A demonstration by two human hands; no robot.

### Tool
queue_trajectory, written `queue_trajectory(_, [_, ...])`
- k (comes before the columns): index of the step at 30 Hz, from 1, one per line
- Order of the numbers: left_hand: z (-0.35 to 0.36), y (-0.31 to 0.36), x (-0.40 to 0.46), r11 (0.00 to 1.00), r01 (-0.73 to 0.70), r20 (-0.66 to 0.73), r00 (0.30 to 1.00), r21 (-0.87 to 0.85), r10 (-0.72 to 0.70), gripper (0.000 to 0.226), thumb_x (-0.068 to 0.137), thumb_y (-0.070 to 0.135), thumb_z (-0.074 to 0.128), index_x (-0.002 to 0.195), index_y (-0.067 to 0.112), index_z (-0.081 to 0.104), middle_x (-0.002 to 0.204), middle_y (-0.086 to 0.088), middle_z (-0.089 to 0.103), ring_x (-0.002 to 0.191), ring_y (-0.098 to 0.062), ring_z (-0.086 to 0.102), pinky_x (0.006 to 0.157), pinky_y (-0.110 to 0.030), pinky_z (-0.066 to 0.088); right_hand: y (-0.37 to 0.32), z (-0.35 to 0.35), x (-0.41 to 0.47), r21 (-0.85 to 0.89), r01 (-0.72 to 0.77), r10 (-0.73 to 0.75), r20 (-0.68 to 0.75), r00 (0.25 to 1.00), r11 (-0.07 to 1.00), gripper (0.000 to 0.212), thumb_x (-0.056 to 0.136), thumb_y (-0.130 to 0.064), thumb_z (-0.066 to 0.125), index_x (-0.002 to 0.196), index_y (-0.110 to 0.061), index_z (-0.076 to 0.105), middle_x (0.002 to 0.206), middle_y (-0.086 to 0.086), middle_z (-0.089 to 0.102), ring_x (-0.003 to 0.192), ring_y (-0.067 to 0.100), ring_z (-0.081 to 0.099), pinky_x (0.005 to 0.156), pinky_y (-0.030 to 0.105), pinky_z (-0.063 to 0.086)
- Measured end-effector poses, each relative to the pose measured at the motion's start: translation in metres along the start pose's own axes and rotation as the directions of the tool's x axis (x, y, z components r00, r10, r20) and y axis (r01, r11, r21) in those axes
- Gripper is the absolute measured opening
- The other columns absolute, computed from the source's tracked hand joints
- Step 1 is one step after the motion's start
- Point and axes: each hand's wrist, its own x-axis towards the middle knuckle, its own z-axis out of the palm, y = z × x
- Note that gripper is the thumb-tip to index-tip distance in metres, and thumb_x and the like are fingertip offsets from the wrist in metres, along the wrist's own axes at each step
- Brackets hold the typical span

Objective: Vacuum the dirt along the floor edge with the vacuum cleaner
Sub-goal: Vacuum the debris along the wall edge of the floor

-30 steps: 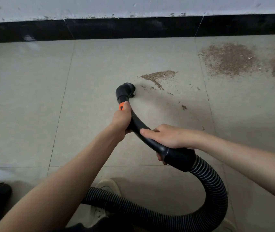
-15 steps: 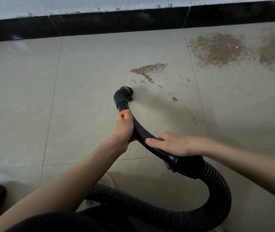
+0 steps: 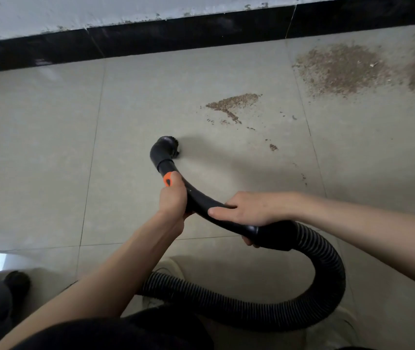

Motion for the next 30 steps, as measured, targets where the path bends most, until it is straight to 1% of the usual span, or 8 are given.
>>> queue_trajectory(4, [-0.016,0.005,0.012,0.998,-0.003,-0.081,0.997,-0.059,-0.002,0.03,0.096,0.033,0.036,0.109,0.007,0.043,0.088,-0.004,0.054,0.078,-0.02,0.056,0.055,-0.031,0.046,-0.019,-0.008,0.016,-0.116,-0.005,0.006,0.007,1.0,0.993,0.061,0.095,-0.066,0.034,0.103,-0.009,0.055,0.061,0.003,0.07,0.049,0.01,0.065,0.058,0.023,0.054])
queue_trajectory(7, [-0.019,0.017,0.022,0.998,-0.013,-0.067,0.998,-0.062,0.009,0.029,0.096,0.032,0.036,0.108,0.006,0.044,0.089,-0.006,0.055,0.078,-0.021,0.057,0.055,-0.031,0.047,-0.029,-0.017,0.026,-0.172,-0.013,0.005,-0.05,0.999,0.985,0.068,0.095,-0.068,0.032,0.107,-0.006,0.058,0.059,0.0,0.069,0.042,0.001,0.059,0.057,0.022,0.048])
queue_trajectory(9, [-0.016,0.024,0.028,0.998,-0.025,-0.018,1.0,-0.05,0.024,0.031,0.097,0.033,0.036,0.109,0.005,0.044,0.09,-0.006,0.056,0.08,-0.021,0.058,0.057,-0.031,0.049,-0.029,-0.018,0.03,-0.202,-0.01,-0.012,-0.107,0.994,0.979,0.069,0.095,-0.068,0.029,0.101,-0.006,0.06,0.056,-0.002,0.068,0.048,0.001,0.06,0.059,0.022,0.046])
queue_trajectory(12, [0.0,0.033,0.036,0.999,-0.051,0.054,0.997,0.02,0.05,0.033,0.097,0.036,0.036,0.104,0.005,0.047,0.092,-0.006,0.056,0.082,-0.02,0.058,0.057,-0.031,0.049,-0.019,-0.02,0.032,-0.207,-0.021,-0.025,-0.22,0.975,0.978,0.068,0.096,-0.067,0.027,0.093,-0.008,0.061,0.059,-0.002,0.066,0.073,0.013,0.064,0.07,0.024,0.047])
queue_trajectory(14, [0.014,0.04,0.04,0.996,-0.062,0.082,0.995,0.068,0.056,0.033,0.097,0.037,0.035,0.1,0.007,0.048,0.09,-0.006,0.055,0.081,-0.02,0.058,0.056,-0.031,0.049,-0.013,-0.023,0.031,-0.174,-0.038,-0.01,-0.267,0.964,0.984,0.069,0.096,-0.066,0.027,0.092,-0.008,0.063,0.063,0.001,0.066,0.077,0.017,0.065,0.074,0.026,0.049])
queue_trajectory(17, [0.034,0.055,0.046,0.99,-0.065,0.113,0.992,0.122,0.051,0.034,0.098,0.038,0.033,0.105,0.008,0.046,0.088,-0.006,0.054,0.083,-0.023,0.057,0.057,-0.032,0.049,-0.009,-0.03,0.031,-0.15,-0.067,0.014,-0.331,0.944,0.986,0.066,0.096,-0.067,0.026,0.075,-0.012,0.056,0.072,0.005,0.066,0.076,0.021,0.064,0.081,0.033,0.053])
queue_trajectory(24, [0.058,0.08,0.057,0.983,-0.075,0.163,0.986,0.167,0.048,0.037,0.099,0.04,0.032,0.11,0.008,0.046,0.085,-0.005,0.05,0.086,-0.024,0.055,0.066,-0.036,0.05,-0.013,-0.049,0.033,-0.084,-0.069,0.026,-0.43,0.902,0.994,0.065,0.096,-0.066,0.028,0.072,-0.011,0.053,0.071,0.006,0.065,0.07,0.021,0.062,0.068,0.032,0.048])
queue_trajectory(30, [0.08,0.082,0.054,0.98,-0.087,0.253,0.967,0.178,0.04,0.039,0.1,0.042,0.032,0.111,0.006,0.045,0.084,-0.005,0.05,0.074,-0.02,0.054,0.06,-0.034,0.048,-0.002,-0.053,0.03,-0.05,-0.113,0.074,-0.495,0.866,0.992,0.064,0.095,-0.066,0.029,0.068,-0.012,0.051,0.064,0.004,0.061,0.061,0.018,0.057,0.056,0.029,0.041])
